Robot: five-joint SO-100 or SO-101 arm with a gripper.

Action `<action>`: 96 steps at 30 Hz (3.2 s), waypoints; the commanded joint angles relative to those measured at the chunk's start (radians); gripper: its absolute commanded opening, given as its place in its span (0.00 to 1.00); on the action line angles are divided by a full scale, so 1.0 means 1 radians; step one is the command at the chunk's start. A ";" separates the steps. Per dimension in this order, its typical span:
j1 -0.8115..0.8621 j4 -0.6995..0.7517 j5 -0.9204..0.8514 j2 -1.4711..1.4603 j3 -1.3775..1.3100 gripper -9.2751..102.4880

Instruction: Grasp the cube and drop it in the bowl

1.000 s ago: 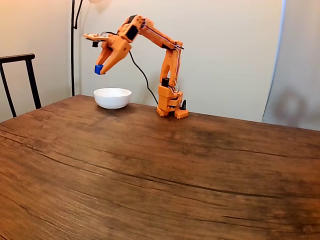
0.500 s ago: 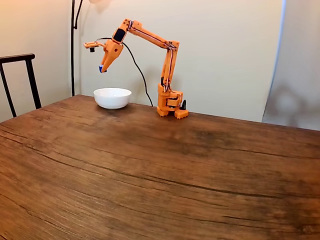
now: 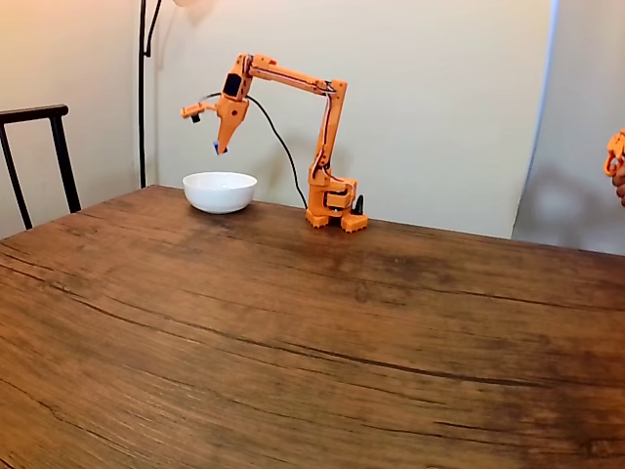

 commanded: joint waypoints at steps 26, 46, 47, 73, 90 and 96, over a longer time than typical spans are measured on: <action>-0.037 -0.032 0.166 0.057 0.025 0.27; -0.627 0.327 -0.041 0.449 -0.118 0.12; -0.667 0.327 -0.058 0.465 -0.118 0.09; -1.476 0.325 -0.405 0.919 0.064 0.08; -1.476 0.319 -0.359 1.586 0.664 0.08; -1.462 0.272 -0.359 1.560 0.733 0.08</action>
